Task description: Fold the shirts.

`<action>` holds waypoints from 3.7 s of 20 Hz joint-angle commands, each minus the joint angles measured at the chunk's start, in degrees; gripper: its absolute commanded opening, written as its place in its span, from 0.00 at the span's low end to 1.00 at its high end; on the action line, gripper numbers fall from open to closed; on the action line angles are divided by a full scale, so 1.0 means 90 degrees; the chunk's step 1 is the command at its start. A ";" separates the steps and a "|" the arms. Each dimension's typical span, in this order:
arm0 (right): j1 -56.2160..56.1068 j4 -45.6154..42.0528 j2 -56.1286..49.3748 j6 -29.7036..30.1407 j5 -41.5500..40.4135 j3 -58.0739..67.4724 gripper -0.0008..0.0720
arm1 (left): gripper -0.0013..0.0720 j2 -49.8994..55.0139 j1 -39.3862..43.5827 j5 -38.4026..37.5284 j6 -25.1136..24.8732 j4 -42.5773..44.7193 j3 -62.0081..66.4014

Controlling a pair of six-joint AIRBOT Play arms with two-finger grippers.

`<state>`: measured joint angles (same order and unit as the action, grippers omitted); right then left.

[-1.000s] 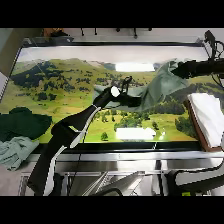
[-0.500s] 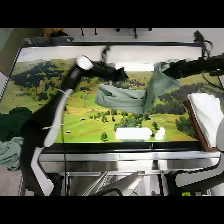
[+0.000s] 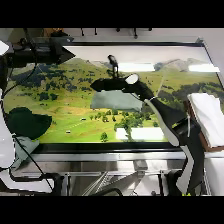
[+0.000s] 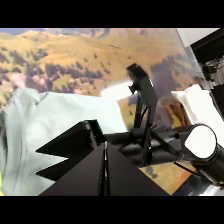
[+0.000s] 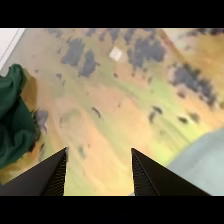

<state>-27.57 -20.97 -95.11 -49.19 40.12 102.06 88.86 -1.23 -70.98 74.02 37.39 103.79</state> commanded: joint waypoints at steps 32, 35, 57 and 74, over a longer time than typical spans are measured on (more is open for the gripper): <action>0.2909 -0.0109 0.0695 -0.1671 0.2302 -0.1535 0.05 | 0.04 -0.0236 -0.0170 0.0046 -0.0862 0.0000 -0.0903; 0.3325 -0.0012 0.1270 -0.1761 0.2232 -0.0935 0.04 | 0.04 -0.0236 -0.0170 0.0005 -0.0860 -0.0002 -0.0903; 0.8262 -0.1404 0.2497 -0.6088 0.2431 0.0636 0.04 | 0.04 -0.0219 -0.0165 -0.0299 -0.0767 0.0007 -0.0908; 0.8789 -0.0690 0.3832 -0.7203 0.0857 -0.2300 0.04 | 0.04 0.0345 0.0248 -0.0578 -0.0767 -0.0005 -0.0903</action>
<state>48.51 -24.51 -66.83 -110.41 49.71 89.82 90.83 0.12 -75.75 67.20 37.39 95.64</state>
